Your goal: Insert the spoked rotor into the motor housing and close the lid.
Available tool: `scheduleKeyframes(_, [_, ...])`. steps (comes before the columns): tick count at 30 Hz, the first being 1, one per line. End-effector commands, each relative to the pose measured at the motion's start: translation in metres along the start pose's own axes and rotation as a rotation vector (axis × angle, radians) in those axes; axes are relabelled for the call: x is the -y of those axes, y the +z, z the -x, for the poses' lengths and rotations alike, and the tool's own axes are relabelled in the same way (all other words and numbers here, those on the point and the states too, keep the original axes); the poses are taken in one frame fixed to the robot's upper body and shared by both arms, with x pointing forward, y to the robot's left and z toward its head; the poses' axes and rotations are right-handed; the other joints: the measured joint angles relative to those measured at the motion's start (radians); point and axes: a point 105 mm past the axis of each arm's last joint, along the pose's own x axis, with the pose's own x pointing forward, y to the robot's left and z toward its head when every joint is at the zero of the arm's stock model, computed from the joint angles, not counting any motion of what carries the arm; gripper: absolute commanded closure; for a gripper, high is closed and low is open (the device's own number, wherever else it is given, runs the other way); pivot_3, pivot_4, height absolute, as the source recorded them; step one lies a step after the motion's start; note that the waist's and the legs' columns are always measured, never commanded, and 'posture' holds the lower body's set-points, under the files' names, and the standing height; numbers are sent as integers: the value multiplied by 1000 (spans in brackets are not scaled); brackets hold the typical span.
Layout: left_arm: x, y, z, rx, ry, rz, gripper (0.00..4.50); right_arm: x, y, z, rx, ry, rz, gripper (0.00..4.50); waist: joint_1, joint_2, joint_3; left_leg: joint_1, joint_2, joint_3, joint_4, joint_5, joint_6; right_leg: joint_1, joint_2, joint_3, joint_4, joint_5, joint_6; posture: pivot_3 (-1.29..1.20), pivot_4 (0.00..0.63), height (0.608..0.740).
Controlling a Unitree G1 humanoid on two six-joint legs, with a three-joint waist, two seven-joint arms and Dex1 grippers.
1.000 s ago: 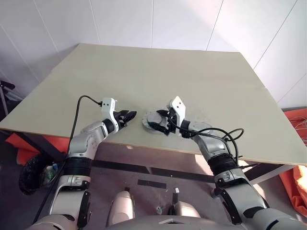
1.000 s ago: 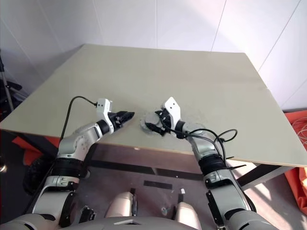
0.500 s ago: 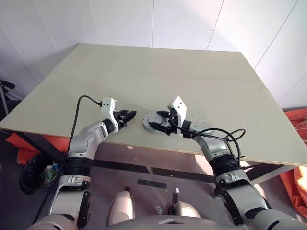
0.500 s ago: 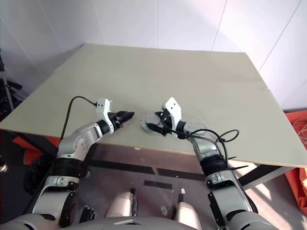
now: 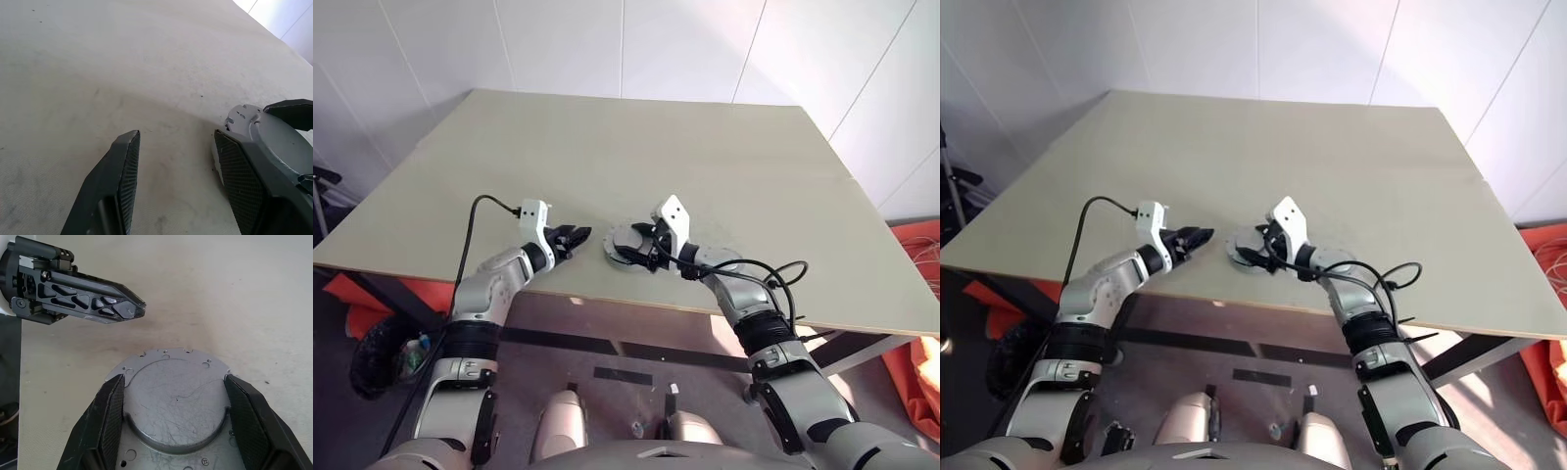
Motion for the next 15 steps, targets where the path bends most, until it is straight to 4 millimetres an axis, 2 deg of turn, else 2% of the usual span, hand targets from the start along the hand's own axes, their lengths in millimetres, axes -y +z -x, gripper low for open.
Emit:
scheduleKeyframes(1, [4, 18, 3, 55, -10, -43, 1926, 5, -6, 0, -28, -30, 24, 1361, 0, 0, 0, 0, 0, 0, 0, 0, 0, 0, 0, 0, 0, 0, 0, 0, 0, 740])
scheduleKeyframes(8, [4, 18, 4, 55, -9, -44, 1926, 2, -10, 2, -28, 1, -8, 1361, -1, 0, 0, 3, 0, 0, 0, 0, 0, 2, 0, 0, 0, 0, 0, 0, 0, 740])
scheduleKeyframes(15, [4, 18, 2, 55, -11, -43, 1926, -3, -3, 11, -7, 61, -64, 1361, 1, 0, 0, 3, 0, 0, -1, 0, 0, 2, 0, 0, -2, 0, 0, 0, 0, 740])
